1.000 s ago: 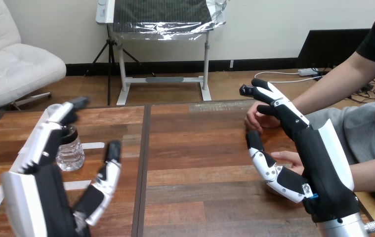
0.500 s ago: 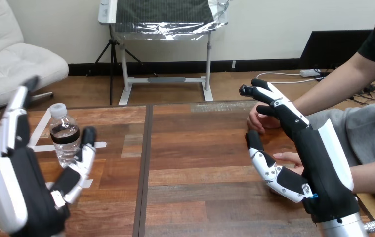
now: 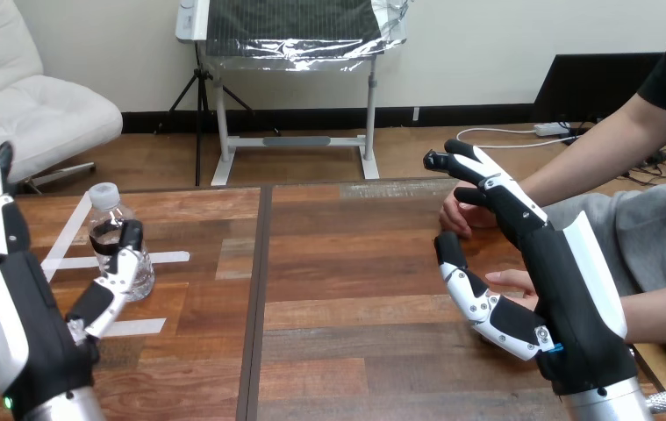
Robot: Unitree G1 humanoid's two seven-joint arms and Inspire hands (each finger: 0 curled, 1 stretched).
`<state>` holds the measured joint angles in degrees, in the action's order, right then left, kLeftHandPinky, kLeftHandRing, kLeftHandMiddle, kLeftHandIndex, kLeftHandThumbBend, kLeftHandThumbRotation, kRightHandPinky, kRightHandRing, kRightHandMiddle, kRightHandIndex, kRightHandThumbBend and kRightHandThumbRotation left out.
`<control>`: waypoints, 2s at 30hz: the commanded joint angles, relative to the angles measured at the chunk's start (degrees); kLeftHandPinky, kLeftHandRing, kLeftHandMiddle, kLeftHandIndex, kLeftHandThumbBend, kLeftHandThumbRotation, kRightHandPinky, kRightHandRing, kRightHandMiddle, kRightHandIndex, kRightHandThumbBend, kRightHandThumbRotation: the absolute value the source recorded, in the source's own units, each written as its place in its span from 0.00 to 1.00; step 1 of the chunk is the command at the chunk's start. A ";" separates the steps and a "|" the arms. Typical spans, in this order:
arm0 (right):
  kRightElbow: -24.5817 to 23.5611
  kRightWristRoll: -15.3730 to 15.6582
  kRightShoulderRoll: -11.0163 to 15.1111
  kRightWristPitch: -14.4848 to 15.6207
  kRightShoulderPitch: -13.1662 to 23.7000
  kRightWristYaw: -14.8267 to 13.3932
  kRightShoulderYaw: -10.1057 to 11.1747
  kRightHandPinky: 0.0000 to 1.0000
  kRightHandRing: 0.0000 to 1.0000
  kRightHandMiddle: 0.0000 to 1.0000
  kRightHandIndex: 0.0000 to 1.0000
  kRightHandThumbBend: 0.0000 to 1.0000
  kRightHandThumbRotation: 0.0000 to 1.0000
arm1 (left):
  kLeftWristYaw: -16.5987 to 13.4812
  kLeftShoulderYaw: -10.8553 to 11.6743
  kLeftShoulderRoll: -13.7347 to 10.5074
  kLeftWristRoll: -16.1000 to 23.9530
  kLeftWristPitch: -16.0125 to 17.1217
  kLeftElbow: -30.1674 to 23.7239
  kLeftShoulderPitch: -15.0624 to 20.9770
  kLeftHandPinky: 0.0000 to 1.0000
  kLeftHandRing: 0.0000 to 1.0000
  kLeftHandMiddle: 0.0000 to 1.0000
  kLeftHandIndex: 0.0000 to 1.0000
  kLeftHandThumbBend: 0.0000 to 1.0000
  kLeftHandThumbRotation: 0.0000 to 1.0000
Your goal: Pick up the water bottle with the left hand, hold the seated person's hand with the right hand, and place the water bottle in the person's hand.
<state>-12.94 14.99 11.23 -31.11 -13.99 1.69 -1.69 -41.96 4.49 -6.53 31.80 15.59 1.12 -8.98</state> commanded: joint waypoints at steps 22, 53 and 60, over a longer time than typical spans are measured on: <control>-0.85 0.60 -0.29 0.19 3.89 -0.83 0.48 0.83 0.89 0.92 0.82 0.14 0.00 | 4.14 1.74 -3.83 -3.00 -5.22 11.93 14.16 0.85 0.92 0.95 0.95 0.82 0.44; -1.37 0.34 0.06 1.32 4.47 -0.21 0.39 0.85 0.89 0.92 0.82 0.15 0.00 | 7.96 0.57 -6.97 -4.71 -12.01 24.96 25.73 0.74 0.84 0.88 0.89 0.88 0.46; -1.50 0.46 0.15 1.73 4.44 -0.13 0.39 0.86 0.89 0.92 0.82 0.15 0.00 | 7.90 0.19 -7.69 -4.33 -14.43 27.68 28.12 0.74 0.84 0.88 0.89 0.87 0.48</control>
<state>-12.94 15.62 11.26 -29.63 -13.25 1.69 -1.66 -33.87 5.34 -12.10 26.91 2.01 26.98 12.99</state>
